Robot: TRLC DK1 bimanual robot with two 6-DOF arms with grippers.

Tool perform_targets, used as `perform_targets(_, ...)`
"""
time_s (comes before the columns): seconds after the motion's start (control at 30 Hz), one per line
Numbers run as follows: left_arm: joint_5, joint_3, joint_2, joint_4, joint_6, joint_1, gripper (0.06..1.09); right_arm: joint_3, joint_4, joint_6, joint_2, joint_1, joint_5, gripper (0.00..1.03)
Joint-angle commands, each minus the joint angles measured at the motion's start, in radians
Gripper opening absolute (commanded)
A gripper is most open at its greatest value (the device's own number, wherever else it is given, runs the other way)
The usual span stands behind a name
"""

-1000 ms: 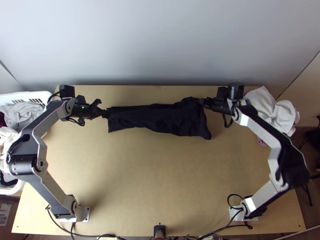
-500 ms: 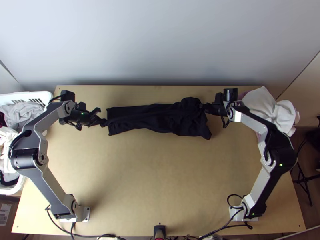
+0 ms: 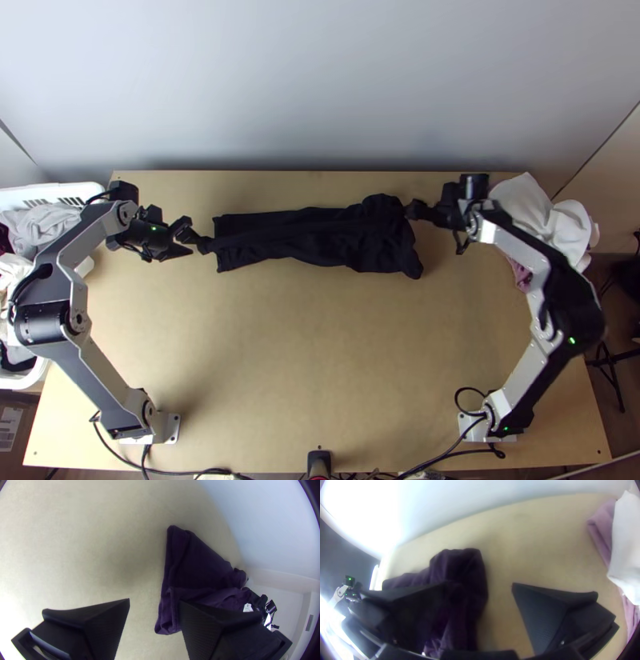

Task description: Fold the t-shirt

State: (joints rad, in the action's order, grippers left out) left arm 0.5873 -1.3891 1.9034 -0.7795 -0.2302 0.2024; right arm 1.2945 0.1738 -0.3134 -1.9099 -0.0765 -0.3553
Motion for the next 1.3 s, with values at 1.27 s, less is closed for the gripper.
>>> perform_targets(1.27,0.106,0.275,-0.012,0.657,-0.459,-0.143,0.80,0.088,0.385,-0.115,0.669,0.007,-0.001,0.99)
